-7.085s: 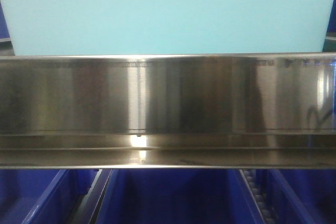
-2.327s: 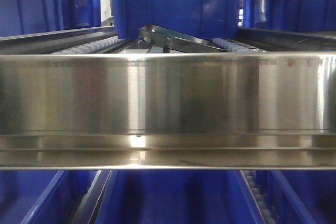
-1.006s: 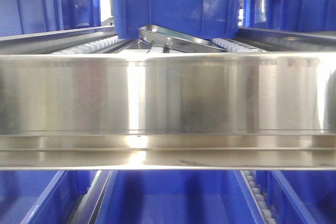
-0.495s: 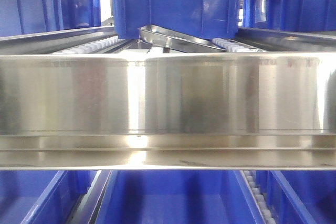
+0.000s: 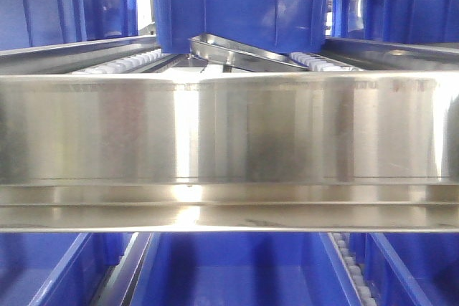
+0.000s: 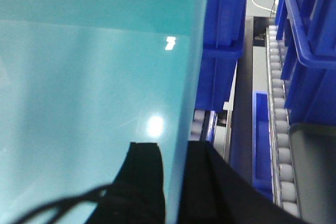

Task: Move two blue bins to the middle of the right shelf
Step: 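Pull the held teal bin off the shelf toward the robot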

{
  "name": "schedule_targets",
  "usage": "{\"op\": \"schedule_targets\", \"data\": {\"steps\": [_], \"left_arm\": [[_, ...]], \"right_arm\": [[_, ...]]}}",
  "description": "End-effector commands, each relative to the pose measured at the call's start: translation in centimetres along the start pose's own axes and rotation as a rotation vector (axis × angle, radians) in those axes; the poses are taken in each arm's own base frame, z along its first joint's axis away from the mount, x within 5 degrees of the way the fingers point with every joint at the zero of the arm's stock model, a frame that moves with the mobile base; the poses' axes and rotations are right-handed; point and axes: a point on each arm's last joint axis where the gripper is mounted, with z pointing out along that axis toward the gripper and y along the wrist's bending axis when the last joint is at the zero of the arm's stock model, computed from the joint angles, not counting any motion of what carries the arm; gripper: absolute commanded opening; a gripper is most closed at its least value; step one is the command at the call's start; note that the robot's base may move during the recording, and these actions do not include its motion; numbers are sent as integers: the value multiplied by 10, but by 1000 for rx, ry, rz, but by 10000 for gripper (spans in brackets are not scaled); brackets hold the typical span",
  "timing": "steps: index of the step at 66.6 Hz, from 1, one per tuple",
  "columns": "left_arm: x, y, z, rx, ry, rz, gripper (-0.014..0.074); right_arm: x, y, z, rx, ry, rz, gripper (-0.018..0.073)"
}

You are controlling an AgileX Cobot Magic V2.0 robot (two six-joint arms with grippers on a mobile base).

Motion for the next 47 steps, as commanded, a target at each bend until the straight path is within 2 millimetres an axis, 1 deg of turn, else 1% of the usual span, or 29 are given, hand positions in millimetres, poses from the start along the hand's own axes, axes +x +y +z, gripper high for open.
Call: {"op": "schedule_targets", "data": {"steps": [1, 47], "left_arm": [[-4, -6, -11, 46, -28, -3, -111], [-4, -6, -11, 46, -29, -3, -111]], "right_arm": [[-3, 1, -8, -15, -16, -8, -152], [-1, 1, -8, -13, 2, -8, -152]]}}
